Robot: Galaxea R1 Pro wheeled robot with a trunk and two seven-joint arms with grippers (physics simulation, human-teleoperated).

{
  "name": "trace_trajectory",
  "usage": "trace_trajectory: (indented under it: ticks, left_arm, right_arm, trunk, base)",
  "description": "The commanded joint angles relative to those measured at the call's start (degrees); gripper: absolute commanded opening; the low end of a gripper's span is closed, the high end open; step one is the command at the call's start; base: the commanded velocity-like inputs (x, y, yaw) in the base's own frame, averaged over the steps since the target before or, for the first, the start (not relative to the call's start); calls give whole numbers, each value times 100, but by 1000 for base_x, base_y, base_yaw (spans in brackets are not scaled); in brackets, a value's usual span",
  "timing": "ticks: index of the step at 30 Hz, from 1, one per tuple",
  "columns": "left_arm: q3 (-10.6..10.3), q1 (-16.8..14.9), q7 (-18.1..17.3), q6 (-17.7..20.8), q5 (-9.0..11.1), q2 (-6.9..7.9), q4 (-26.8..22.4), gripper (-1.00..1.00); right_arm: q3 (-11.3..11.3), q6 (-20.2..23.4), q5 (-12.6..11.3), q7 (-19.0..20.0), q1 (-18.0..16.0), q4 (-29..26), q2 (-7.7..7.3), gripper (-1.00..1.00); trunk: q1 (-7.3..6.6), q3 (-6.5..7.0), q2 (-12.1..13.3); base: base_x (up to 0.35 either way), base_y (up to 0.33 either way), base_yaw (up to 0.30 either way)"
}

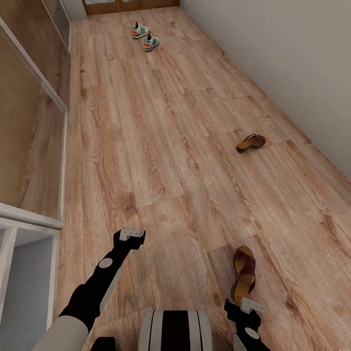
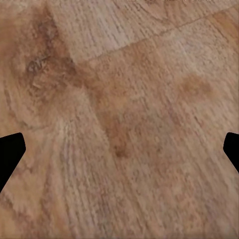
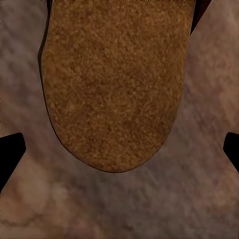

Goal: Pick up the two gym shoes and the two sandals from the corridor floor and place them onto the hallstand (shoe rack) in the corridor, making sure they are on the rack and not on the floor. Arrange them so the two gym shoes are next to each other and the two sandals are next to each other.

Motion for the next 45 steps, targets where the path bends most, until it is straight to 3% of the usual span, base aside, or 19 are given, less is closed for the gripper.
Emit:
trace_trajectory:
  ticks: [1, 44, 45]
  left_arm:
    - [1, -1, -7, 14, -4, -2, -4, 100]
    - [0, -1, -7, 10, -4, -7, 1, 100]
    - [0, -1, -7, 9, -4, -7, -1, 100]
  right_arm:
    - [-18, -35, -47, 14, -2, 3, 3, 100]
    - [-18, -35, -47, 14, -2, 3, -1, 100]
    - [-18, -35, -47, 14, -2, 4, 1, -100]
  trunk:
    - [-1, -3, -1]
    - [-1, -3, -1]
    - [-1, -3, -1]
  base:
    - [0, 0, 0]
    - [23, 0, 0]
    - [0, 0, 0]
